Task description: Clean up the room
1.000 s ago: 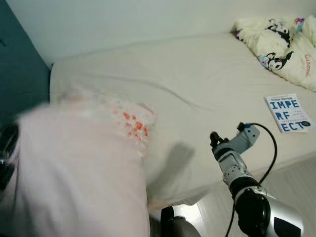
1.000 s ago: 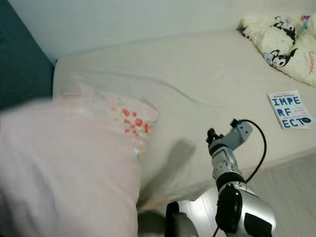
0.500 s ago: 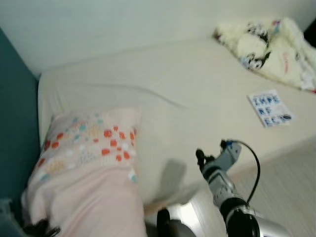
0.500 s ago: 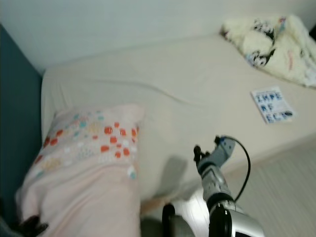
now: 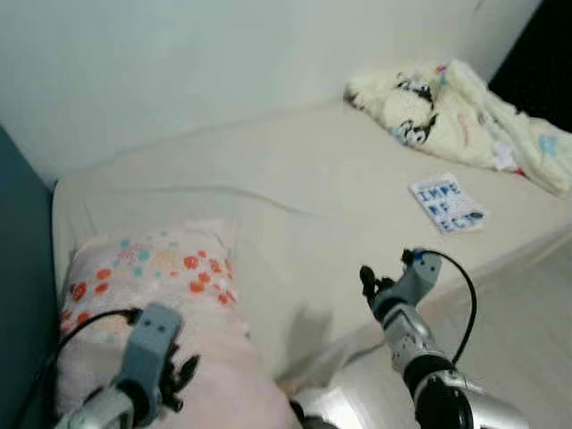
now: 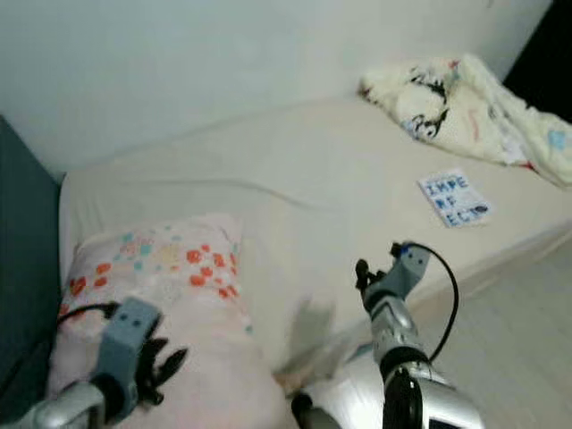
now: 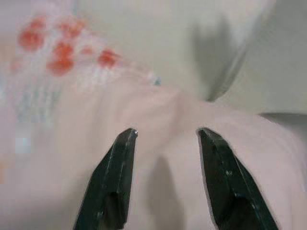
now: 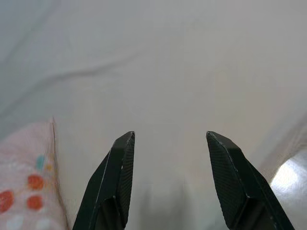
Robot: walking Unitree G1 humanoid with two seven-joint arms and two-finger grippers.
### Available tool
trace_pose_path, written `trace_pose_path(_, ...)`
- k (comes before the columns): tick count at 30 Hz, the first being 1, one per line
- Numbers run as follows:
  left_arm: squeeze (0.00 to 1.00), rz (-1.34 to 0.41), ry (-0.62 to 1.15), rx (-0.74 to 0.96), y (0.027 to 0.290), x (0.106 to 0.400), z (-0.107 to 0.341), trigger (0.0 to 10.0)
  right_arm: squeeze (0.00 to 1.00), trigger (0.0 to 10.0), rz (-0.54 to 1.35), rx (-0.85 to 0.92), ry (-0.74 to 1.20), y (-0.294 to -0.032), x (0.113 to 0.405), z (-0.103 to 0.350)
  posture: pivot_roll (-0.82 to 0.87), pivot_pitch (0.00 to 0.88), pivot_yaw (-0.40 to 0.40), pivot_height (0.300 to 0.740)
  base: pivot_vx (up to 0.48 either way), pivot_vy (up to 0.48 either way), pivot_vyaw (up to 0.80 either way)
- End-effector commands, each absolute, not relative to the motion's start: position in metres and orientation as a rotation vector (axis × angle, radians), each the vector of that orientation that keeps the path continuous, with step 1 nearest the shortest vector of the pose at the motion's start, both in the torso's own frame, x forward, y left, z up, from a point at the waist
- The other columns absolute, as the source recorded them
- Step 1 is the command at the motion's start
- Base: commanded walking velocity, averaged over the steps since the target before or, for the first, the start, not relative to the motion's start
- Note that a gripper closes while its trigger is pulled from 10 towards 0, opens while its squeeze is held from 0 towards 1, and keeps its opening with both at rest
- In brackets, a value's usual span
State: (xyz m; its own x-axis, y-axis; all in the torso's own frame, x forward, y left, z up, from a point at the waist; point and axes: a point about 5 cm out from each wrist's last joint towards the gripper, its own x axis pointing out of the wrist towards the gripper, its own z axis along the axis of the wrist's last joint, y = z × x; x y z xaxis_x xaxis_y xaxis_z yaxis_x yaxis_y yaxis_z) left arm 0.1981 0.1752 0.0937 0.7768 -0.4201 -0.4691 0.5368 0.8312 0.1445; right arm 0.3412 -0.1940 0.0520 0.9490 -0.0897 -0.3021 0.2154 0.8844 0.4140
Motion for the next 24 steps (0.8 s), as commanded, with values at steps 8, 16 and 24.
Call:
trace_pose_path(8, 1.0, -0.473, 0.326, 0.497, 0.199, 0.231, 0.106, 10.0, 0.0, 10.0, -0.195, 0.438, 0.298, -0.202, 0.338, 0.049, 0.11, 0.079, -0.044, 0.74, 0.0, 0.0, 0.0)
trace_pose_path(16, 0.0, -0.364, 0.104, 0.021, 0.189, 0.257, 0.136, 10.0, 0.0, 10.0, -0.198, 0.402, 0.364, -0.2, 0.331, 0.038, 0.1, 0.041, -0.044, 0.74, 0.0, 0.0, 0.0)
trace_pose_path(24, 0.0, -0.214, 0.259, -0.128, 0.197, 0.259, 0.076, 10.0, 0.0, 10.0, -0.218, 0.36, 0.481, -0.2, 0.314, 0.015, 0.09, 0.015, -0.04, 0.74, 0.0, 0.0, 0.0)
